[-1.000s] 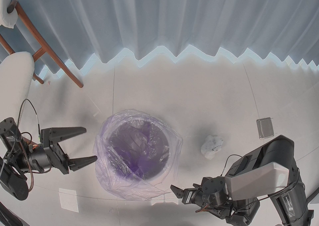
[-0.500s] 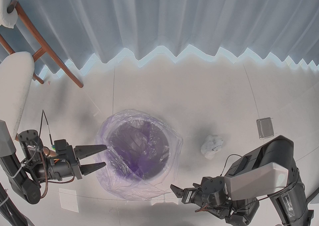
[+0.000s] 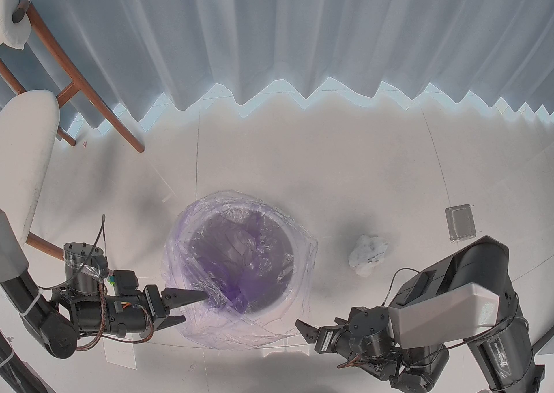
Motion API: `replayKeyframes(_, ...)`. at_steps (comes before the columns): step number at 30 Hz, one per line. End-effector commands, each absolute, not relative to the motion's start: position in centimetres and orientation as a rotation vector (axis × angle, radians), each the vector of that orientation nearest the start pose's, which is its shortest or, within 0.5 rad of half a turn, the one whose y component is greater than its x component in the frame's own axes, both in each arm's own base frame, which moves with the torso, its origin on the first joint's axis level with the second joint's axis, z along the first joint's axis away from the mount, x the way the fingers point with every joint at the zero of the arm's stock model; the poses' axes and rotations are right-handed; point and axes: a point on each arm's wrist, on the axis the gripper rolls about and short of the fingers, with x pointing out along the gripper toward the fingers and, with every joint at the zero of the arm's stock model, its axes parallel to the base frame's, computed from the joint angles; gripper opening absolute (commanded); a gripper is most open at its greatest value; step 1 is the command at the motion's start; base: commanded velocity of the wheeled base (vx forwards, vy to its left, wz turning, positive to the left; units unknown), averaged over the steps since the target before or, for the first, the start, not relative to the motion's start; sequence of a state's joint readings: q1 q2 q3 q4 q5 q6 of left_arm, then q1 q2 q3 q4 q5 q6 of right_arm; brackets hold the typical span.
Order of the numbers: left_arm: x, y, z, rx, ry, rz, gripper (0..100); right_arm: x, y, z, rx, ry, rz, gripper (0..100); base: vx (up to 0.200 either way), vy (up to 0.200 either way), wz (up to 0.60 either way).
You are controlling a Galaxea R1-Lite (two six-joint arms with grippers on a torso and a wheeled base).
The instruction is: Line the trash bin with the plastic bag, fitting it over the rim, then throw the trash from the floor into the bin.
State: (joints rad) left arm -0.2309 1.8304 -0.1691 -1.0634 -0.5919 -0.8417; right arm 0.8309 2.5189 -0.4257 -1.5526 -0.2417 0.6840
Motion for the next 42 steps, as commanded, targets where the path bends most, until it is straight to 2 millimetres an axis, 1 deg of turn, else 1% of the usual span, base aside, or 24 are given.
replayKeyframes(1, 19.3, -6.4, 10.4, -0.706, 0.775, -0.507, 100, 21.3, 22.6, -6.6, 0.382, 0.625, 0.39, 100, 0.0, 0.0, 0.0)
replayKeyframes(2, 18.4, -6.6, 11.1, -0.659, 0.796, -0.46, 100, 21.3, 22.6, -6.6, 0.382, 0.625, 0.39, 100, 0.0, 0.0, 0.0)
replayKeyframes(4, 17.8, -7.2, 11.8, -0.623, 0.853, -0.406, 100, 21.3, 22.6, -6.6, 0.382, 0.625, 0.39, 100, 0.0, 0.0, 0.0)
replayKeyframes(6, 17.7, -7.2, 11.7, -0.597, 0.914, -0.354, 100, 21.3, 22.6, -6.6, 0.382, 0.625, 0.39, 100, 0.0, 0.0, 0.0)
replayKeyframes(8, 17.7, -7.1, 11.5, -0.588, 0.933, -0.343, 100, 21.3, 22.6, -6.6, 0.382, 0.625, 0.39, 100, 0.0, 0.0, 0.0)
replayKeyframes(13, 18.5, -7.1, 9.3, -0.561, 1.024, -0.295, 100, 21.3, 22.6, -6.6, 0.382, 0.625, 0.39, 100, 0.0, 0.0, 0.0)
replayKeyframes(18, 19.4, -7.4, 7.3, -0.516, 1.076, -0.285, 100, 21.3, 22.6, -6.7, 0.38, 0.627, 0.389, 100, 0.0, 0.0, 0.0)
replayKeyframes(19, 19.4, -7.4, 7.3, -0.516, 1.076, -0.285, 100, 21.3, 22.6, -6.7, 0.38, 0.627, 0.389, 100, 0.0, 0.0, 0.0)
replayKeyframes(22, 20.1, -7.6, 5.8, -0.517, 1.076, -0.287, 100, 21.3, 22.6, -6.7, 0.38, 0.627, 0.389, 100, 0.0, 0.0, 0.0)
replayKeyframes(27, 20.2, -7.7, 4.6, -0.514, 1.054, -0.298, 100, 21.3, 22.6, -6.7, 0.38, 0.627, 0.389, 100, 0.0, 0.0, 0.0)
replayKeyframes(28, 20.3, -7.7, 4.5, -0.52, 1.045, -0.297, 0, 21.3, 22.6, -6.7, 0.379, 0.627, 0.39, 100, 0.0, 0.0, 0.0)
replayKeyframes(33, 20.6, -7.7, 3.5, -0.515, 1.06, -0.277, 0, 21.3, 22.6, -6.7, 0.379, 0.627, 0.39, 100, 0.0, 0.0, 0.0)
replayKeyframes(36, 20.4, -7.6, 2.9, -0.495, 1.081, -0.246, 0, 21.3, 22.6, -6.7, 0.379, 0.627, 0.39, 100, 0.0, 0.0, 0.0)
replayKeyframes(42, 20.1, -7.2, 1.1, -0.43, 1.123, -0.117, 0, 21.4, 22.7, -6.8, 0.379, 0.619, 0.381, 100, 0.0, 0.0, 0.0)
